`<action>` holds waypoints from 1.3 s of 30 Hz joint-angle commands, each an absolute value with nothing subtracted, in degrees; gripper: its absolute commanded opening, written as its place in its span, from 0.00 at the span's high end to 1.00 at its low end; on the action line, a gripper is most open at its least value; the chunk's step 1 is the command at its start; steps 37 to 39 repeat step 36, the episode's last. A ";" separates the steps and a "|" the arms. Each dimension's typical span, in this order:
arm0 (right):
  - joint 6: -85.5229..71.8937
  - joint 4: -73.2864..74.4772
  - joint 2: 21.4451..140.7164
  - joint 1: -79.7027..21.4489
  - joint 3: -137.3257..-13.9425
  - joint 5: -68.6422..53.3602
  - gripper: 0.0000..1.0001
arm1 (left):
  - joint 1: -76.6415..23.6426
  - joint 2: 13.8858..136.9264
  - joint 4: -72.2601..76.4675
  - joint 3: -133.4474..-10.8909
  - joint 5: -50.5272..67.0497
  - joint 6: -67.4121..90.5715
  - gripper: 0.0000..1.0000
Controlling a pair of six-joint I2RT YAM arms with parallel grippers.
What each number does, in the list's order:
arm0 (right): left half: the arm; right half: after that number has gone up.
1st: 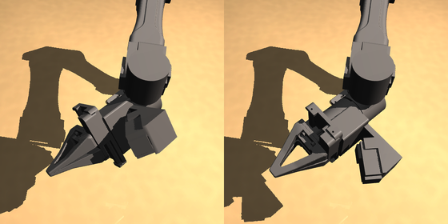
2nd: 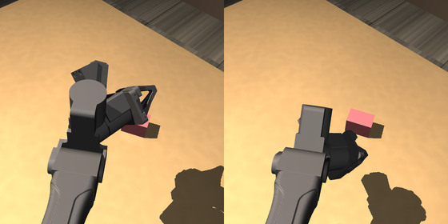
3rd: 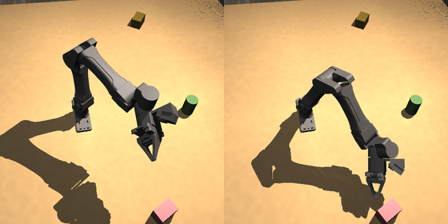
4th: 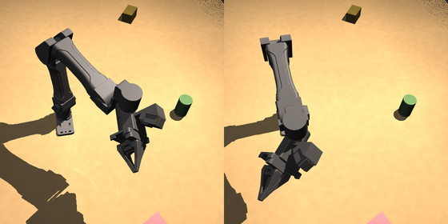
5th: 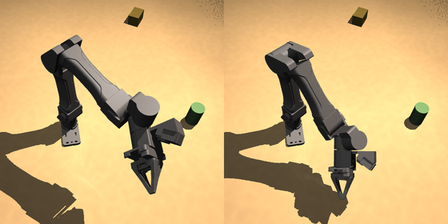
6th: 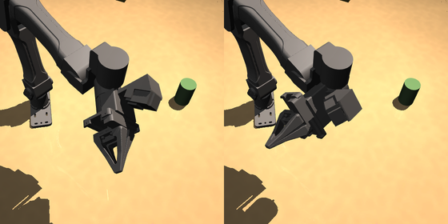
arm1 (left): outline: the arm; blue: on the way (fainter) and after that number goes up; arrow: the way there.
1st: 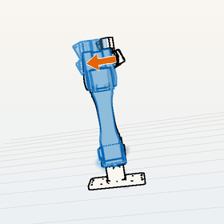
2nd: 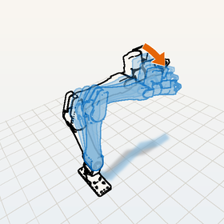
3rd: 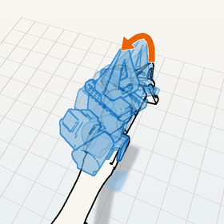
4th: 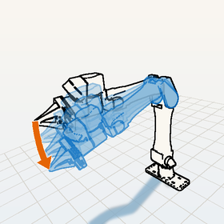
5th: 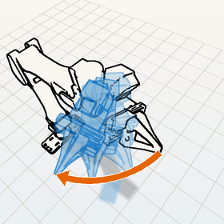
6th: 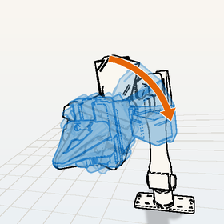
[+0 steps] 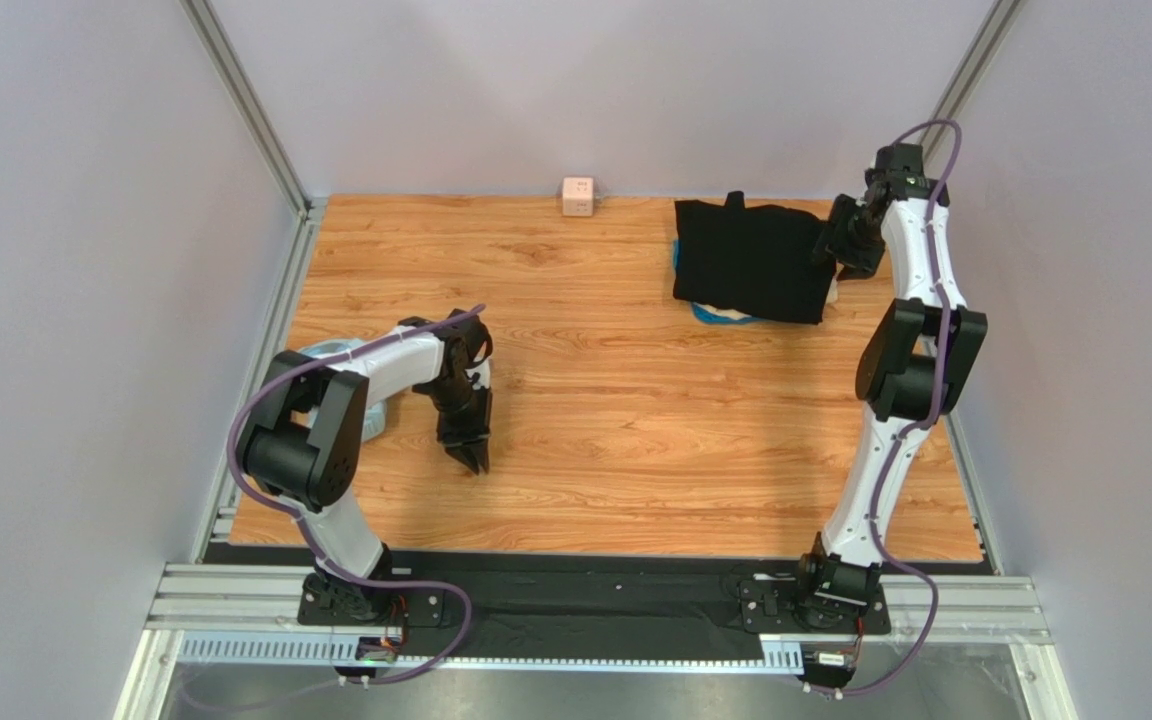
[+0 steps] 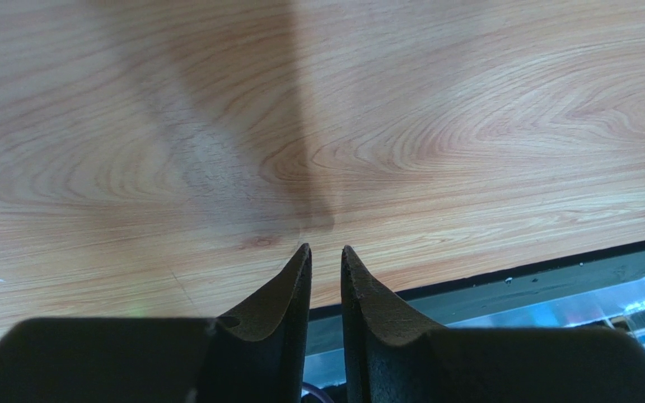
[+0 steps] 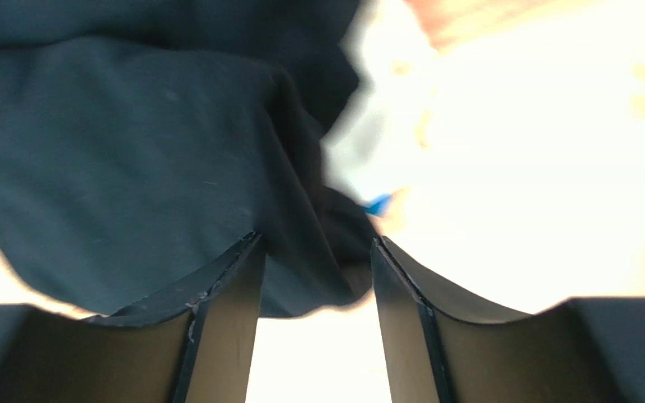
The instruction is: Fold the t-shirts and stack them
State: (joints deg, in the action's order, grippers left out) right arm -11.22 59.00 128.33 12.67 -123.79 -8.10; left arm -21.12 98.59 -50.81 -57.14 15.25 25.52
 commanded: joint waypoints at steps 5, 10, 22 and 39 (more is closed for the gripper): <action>-17.23 58.36 112.25 14.06 -115.15 7.92 0.42 | -21.80 99.32 -51.06 -63.71 16.43 26.45 0.75; -22.23 57.57 103.55 13.80 -101.56 -1.56 0.41 | -22.76 97.39 -52.64 -70.21 16.17 27.94 0.72; -33.93 49.04 82.52 -3.65 -70.39 -20.39 0.47 | -24.95 97.12 -49.14 -78.22 18.98 32.87 0.69; -30.68 51.85 96.59 -17.40 -82.96 -23.91 0.46 | -25.66 91.24 -44.12 -76.38 20.05 29.01 0.73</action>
